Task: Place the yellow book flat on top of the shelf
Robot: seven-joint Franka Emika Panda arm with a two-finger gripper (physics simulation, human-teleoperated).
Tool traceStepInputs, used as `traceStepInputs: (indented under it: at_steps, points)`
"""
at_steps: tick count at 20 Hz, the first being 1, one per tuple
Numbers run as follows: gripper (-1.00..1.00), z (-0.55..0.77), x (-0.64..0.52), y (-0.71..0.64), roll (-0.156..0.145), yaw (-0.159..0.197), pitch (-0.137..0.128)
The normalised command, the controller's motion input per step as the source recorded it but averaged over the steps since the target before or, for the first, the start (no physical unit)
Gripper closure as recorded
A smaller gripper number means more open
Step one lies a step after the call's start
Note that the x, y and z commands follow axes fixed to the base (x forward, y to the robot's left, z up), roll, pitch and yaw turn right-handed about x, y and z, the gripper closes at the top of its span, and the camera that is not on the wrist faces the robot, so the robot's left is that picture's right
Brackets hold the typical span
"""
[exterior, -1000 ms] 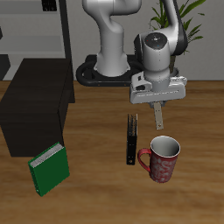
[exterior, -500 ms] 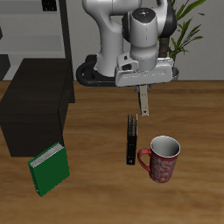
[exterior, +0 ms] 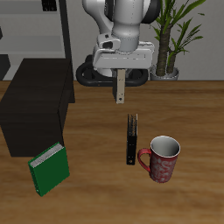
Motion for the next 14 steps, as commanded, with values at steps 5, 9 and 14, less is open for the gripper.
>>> traceStepInputs:
  at_steps: [5, 9, 14]
  points:
    - [1.00, 0.46, 0.06, -0.56, -0.112, 0.047, -0.086]
    - [1.00, 0.48, 0.06, -0.52, -0.109, 0.040, -0.086]
    - [1.00, 0.54, 0.15, -0.59, -0.141, -0.001, -0.083]
